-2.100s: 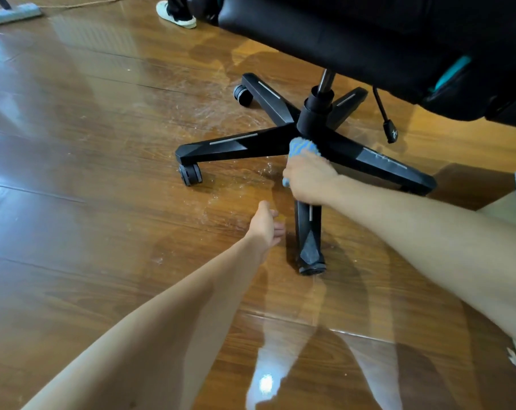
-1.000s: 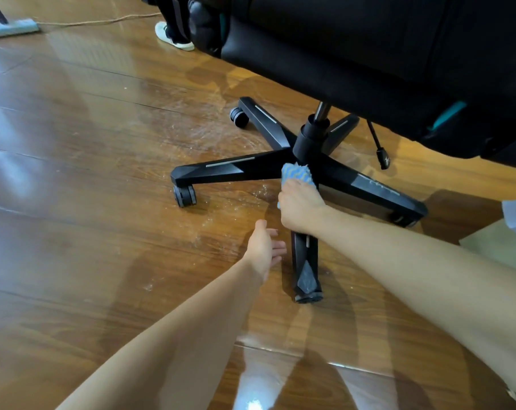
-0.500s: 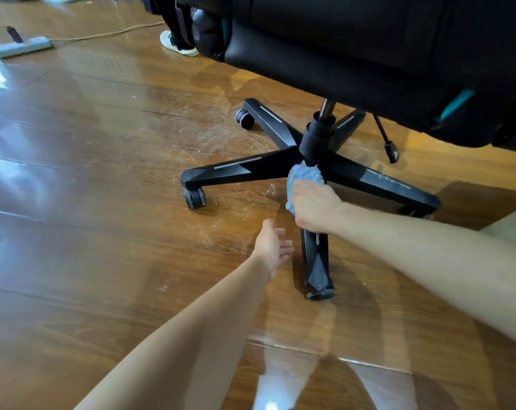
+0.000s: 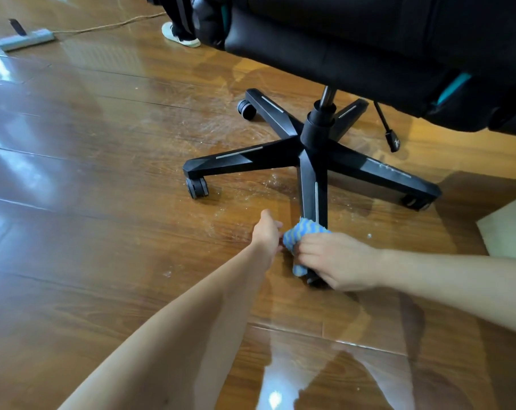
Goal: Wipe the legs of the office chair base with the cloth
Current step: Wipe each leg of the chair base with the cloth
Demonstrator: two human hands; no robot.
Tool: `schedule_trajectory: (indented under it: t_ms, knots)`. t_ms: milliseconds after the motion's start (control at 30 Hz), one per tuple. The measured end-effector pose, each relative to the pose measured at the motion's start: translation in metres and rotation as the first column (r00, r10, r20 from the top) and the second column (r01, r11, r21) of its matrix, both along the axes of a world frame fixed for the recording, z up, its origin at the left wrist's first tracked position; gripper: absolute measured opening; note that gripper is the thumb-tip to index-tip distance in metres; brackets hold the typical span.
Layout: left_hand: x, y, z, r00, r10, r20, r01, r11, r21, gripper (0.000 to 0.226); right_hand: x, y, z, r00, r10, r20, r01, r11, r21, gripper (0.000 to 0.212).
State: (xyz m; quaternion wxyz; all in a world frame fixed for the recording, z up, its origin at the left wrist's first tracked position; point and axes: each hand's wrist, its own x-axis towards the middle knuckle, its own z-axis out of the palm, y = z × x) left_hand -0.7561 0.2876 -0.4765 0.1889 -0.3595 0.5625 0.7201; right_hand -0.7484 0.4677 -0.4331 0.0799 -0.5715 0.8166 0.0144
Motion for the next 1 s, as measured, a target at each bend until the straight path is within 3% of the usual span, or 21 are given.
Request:
schedule_trajectory:
  t_ms: [133,200,367,533,600,667,767,833,933,1000]
  knots:
    - [0.006,0.006,0.0,1.0,-0.014,0.015,0.014,1.0,0.011,0.061,-0.052,-0.008,0.004,0.951,-0.296,-0.09,0.289,0.953,-0.087,0.03]
    - [0.006,0.007,0.002,1.0,-0.018,0.01,0.018,1.0,0.004,0.061,-0.05,-0.012,0.0,0.924,-0.369,-0.102,0.355,0.925,-0.139,0.035]
    - [-0.001,0.011,0.001,1.0,0.007,-0.005,-0.007,1.0,-0.016,0.058,0.024,0.011,-0.022,0.981,-0.193,-0.011,0.188,0.965,-0.186,0.03]
    - [-0.002,0.01,-0.002,1.0,0.015,-0.004,-0.015,0.999,-0.036,0.059,0.029,0.035,-0.03,0.998,0.004,-0.056,-0.019,0.966,-0.259,0.033]
    - [-0.003,0.009,-0.004,1.0,0.018,-0.002,-0.018,0.999,-0.027,0.058,0.014,0.031,-0.03,0.997,-0.005,-0.076,-0.015,0.965,-0.262,0.033]
    - [-0.003,0.007,-0.006,1.0,0.013,0.006,-0.013,1.0,-0.009,0.059,-0.002,0.025,-0.032,0.987,-0.152,-0.059,0.128,0.946,-0.297,0.036]
    - [-0.002,0.008,-0.004,1.0,-0.005,0.013,0.005,1.0,-0.022,0.057,-0.006,0.014,-0.035,0.889,-0.456,0.05,0.435,0.802,-0.409,0.039]
    - [-0.001,0.01,-0.002,1.0,-0.025,0.012,0.025,1.0,-0.013,0.053,0.018,0.006,-0.038,0.752,-0.613,0.243,0.64,0.592,-0.489,0.04]
    - [-0.007,0.018,0.004,0.998,-0.059,-0.016,0.059,0.998,-0.009,0.046,0.072,-0.002,-0.039,0.488,-0.671,0.558,0.857,0.249,-0.451,0.041]
    - [-0.016,0.024,0.01,0.996,-0.069,-0.052,0.069,0.998,-0.004,0.046,0.104,-0.005,-0.038,0.402,-0.632,0.662,0.905,0.165,-0.392,0.043]
